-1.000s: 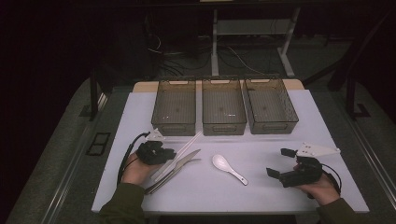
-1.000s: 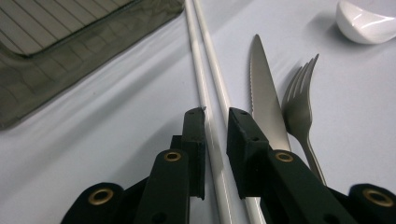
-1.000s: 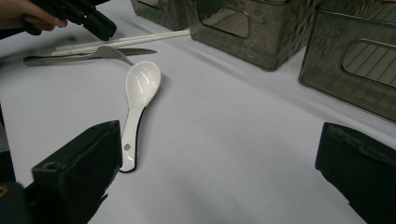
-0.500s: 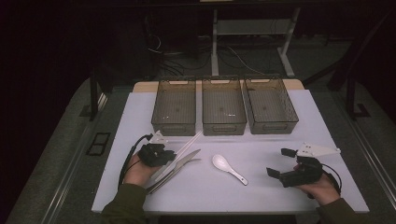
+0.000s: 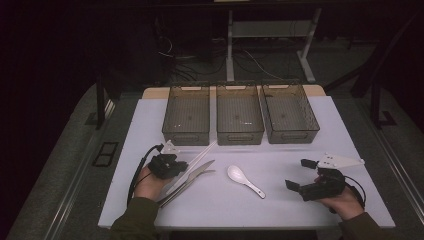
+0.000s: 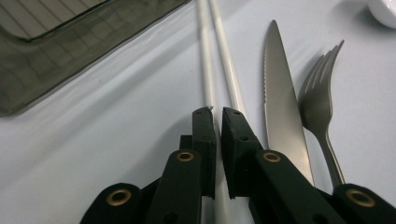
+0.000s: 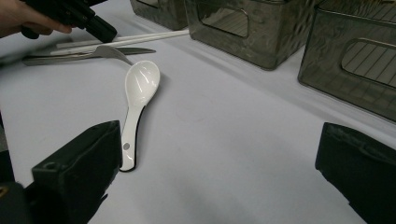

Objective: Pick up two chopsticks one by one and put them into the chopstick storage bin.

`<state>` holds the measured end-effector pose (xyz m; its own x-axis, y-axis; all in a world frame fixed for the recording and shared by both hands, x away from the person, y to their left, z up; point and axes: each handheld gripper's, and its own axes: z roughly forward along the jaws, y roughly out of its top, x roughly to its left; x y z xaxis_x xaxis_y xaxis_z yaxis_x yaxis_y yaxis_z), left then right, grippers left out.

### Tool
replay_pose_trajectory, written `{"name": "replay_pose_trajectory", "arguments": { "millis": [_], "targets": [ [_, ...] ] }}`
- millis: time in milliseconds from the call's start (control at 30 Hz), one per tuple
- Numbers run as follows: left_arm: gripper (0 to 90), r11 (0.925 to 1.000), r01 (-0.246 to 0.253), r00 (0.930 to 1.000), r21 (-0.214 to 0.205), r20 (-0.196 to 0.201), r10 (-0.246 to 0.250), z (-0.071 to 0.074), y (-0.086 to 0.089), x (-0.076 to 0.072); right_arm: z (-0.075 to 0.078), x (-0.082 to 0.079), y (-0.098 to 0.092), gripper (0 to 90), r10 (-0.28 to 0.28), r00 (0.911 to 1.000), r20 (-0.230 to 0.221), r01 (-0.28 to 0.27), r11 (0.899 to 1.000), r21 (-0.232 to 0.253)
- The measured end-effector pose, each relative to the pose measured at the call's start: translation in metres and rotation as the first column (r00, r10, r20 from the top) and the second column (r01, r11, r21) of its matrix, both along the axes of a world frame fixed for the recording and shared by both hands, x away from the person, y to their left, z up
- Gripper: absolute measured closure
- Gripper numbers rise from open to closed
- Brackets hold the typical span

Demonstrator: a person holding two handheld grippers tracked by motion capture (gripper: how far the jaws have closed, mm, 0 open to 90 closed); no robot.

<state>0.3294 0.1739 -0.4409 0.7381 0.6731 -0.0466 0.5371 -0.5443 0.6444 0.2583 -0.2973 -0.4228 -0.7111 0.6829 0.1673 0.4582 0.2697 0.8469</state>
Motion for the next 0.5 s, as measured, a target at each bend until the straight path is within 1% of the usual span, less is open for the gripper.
{"name": "replay_pose_trajectory", "arguments": {
  "millis": [67,167,267,400,500],
  "targets": [
    [84.4,0.9999,-0.01,0.9999,-0.007,-0.008,0.01,0.0002,0.0,0.0,0.0001,-0.0003,0.0001,0.8,0.0,1.0,-0.005,0.0,1.0,0.001],
    [84.4,0.9999,-0.013,0.9999,-0.01,-0.009,0.013,0.0003,0.0004,0.0003,0.0003,-0.0004,-0.0002,0.8,-0.001,1.0,-0.005,0.001,1.0,0.003],
    [84.6,0.9998,-0.022,0.9997,-0.003,-0.012,0.022,0.0017,0.0012,0.0001,0.0003,-0.0003,-0.0004,0.8,-0.001,1.0,-0.005,0.001,1.0,0.003],
    [84.6,0.9997,-0.018,0.9998,-0.018,-0.005,0.018,0.0041,0.0025,-0.0005,0.0004,-0.0004,-0.0004,0.8,-0.001,1.0,-0.005,0.001,1.0,0.004],
    [84.6,0.9999,-0.004,0.9999,-0.013,0.012,0.005,0.0081,0.0025,-0.0022,0.0004,-0.0004,-0.0004,0.8,-0.002,1.0,-0.005,0.002,1.0,0.005]
  ]
}}
